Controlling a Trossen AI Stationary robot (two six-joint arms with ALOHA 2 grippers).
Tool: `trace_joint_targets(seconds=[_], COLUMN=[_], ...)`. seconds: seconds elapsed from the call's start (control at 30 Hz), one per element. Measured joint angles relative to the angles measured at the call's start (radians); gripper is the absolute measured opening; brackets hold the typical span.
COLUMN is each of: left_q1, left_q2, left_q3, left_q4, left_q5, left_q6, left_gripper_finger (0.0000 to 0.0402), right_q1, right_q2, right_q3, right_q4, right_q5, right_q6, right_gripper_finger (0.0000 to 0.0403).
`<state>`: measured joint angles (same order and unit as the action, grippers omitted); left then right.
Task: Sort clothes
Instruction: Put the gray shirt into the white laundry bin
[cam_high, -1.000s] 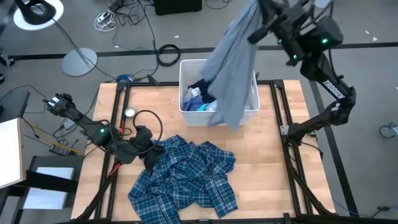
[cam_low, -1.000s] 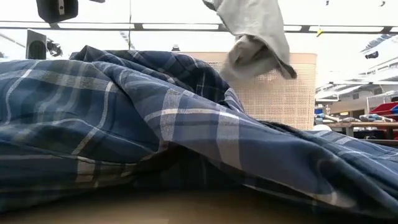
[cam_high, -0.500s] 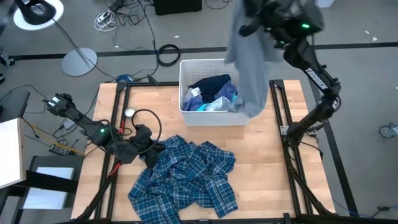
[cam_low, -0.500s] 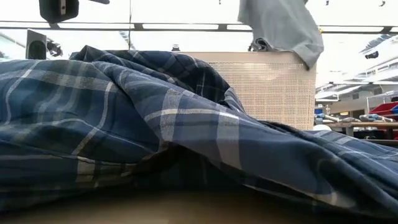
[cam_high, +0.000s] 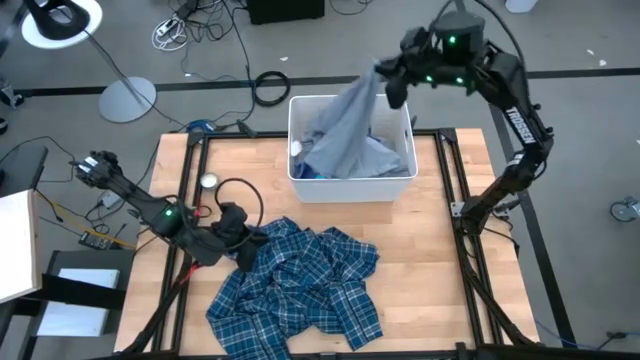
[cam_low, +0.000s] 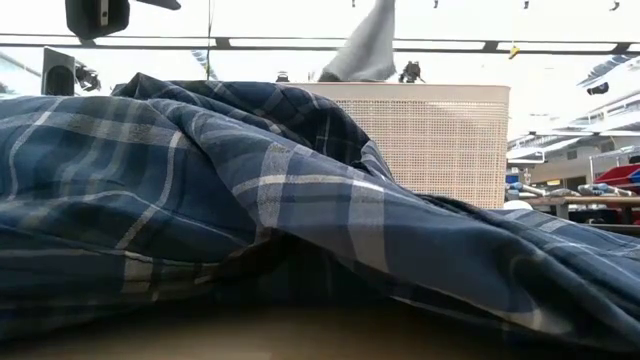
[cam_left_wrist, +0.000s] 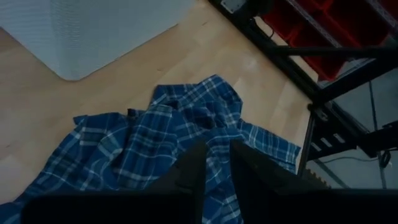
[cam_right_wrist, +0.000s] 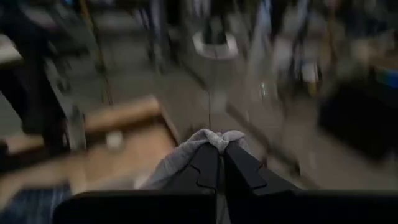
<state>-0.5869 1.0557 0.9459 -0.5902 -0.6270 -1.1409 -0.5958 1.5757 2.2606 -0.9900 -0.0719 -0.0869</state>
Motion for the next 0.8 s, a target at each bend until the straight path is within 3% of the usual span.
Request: trace_joint_targets(seconds=[0.17,0.4,0.57,0.8], left_q1=[0.0,0.0,0.0,-0.002], left_q2=[0.049,0.09,0.092,0.095], left_q3=[0.0,0.0,0.0,0.0], left_q4=[0.009,0.064,0.107,0.159], left_q5=[0.012,0.02,0.024,0.037], left_q6=[0.0,0.002,0.002,-0.024], left_gripper_finger=[0.0076,0.0076,0.0076,0.0076], right_q1=[0.004,0.05,0.06,0.059], right_q2=[0.024,0.16,0.299,0.509], right_q3=[-0.053,-0.219,-0.298,-0.349], right_q4=[-0.199,-0.215,-0.217,-0.214], right_q5=[0.014,-0.079,-0.041,-0.051], right_q6=[0.122,0.162,0.283,0.289], right_gripper_finger=[0.0006,0.0021,0.0071,0.0169])
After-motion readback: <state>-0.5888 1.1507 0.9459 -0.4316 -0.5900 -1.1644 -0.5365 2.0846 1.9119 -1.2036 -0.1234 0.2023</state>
